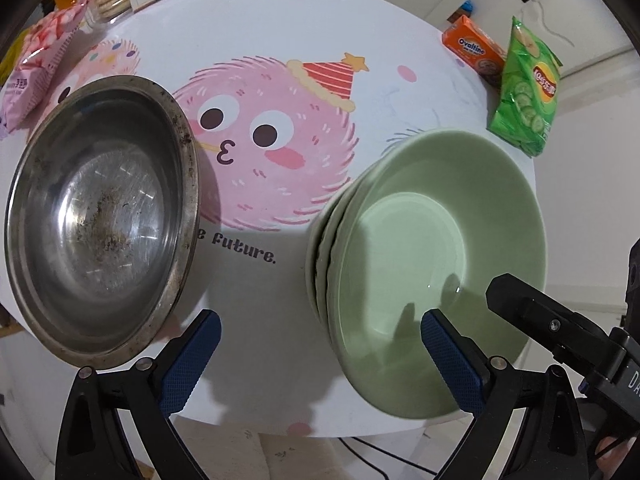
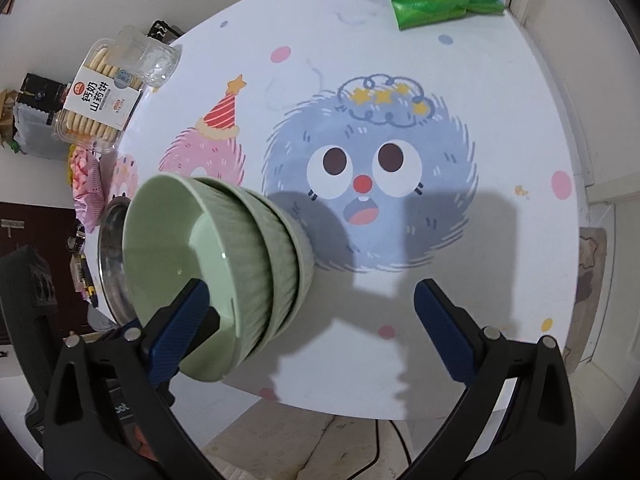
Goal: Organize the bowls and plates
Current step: 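Move both tools to the rim of the stacked green bowls and close them, then lift the stacked green bowls with both tools and carry them over the crumb steel bowl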
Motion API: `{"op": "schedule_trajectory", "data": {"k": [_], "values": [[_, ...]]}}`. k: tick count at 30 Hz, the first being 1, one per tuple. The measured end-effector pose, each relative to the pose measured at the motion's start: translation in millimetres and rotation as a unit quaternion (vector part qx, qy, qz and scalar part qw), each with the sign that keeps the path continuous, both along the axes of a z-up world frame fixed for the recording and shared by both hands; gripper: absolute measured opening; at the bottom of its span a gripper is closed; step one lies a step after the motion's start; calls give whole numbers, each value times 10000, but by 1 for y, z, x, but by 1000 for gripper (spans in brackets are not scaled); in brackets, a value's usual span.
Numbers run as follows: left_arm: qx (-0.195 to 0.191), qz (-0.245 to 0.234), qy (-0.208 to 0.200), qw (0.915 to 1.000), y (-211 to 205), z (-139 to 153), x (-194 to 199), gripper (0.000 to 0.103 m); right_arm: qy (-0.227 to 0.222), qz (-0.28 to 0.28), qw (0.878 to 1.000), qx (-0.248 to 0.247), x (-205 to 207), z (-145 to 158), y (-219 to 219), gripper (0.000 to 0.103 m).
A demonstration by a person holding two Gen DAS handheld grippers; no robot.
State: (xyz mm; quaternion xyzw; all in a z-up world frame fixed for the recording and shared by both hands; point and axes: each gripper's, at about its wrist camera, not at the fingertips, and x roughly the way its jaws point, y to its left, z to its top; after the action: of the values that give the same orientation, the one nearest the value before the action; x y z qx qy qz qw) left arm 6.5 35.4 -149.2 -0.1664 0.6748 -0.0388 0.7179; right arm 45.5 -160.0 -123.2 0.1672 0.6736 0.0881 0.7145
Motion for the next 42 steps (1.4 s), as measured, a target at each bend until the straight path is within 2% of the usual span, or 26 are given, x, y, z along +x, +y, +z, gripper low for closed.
{"op": "schedule_trajectory", "data": {"k": [5, 7, 9, 11, 13, 18, 19, 21, 24, 26, 28, 34, 42], "values": [[-86, 60, 171, 9998, 0, -7, 1, 80, 204, -177, 9996, 94, 4, -9, -4, 102], [-271, 132, 232, 9993, 3, -9, 1, 79, 271, -194, 9993, 146, 4, -12, -3, 100], [-305, 120, 195, 9993, 3, -8, 2, 76, 327, -186, 9993, 15, 4, -13, -2, 94], [-322, 96, 159, 9993, 1, -6, 3, 71, 423, -236, 9988, -113, 5, -15, -3, 74], [-363, 92, 166, 9992, -1, -4, 5, 68, 522, -255, 9983, -50, 5, -18, -3, 68], [-504, 83, 123, 9986, -2, -1, 8, 54, 611, -318, 9976, -16, 7, -18, -3, 66], [-558, 86, 101, 9984, -1, 1, 8, 49, 634, -333, 9974, 90, 7, -19, -4, 62], [-583, 94, 124, 9982, -1, 1, 10, 48, 681, -364, 9965, 322, 7, -21, -3, 54], [-675, 173, 162, 9974, 3, -1, 10, 46, 647, -198, 9974, 253, 10, -19, 5, 43], [-719, 209, 198, 9970, 4, -2, 12, 44, 640, -156, 9973, 338, 12, -18, 10, 29], [-774, 269, 239, 9964, 6, -3, 13, 43, 637, -121, 9972, 364, 14, -18, 12, 26], [-791, 234, 279, 9962, 7, -2, 13, 42, 691, -106, 9967, 406, 14, -19, 12, 27], [-856, 251, 353, 9954, 17, -1, 15, 30, 553, 55, 9981, 262, 13, -16, 15, 25]]}}
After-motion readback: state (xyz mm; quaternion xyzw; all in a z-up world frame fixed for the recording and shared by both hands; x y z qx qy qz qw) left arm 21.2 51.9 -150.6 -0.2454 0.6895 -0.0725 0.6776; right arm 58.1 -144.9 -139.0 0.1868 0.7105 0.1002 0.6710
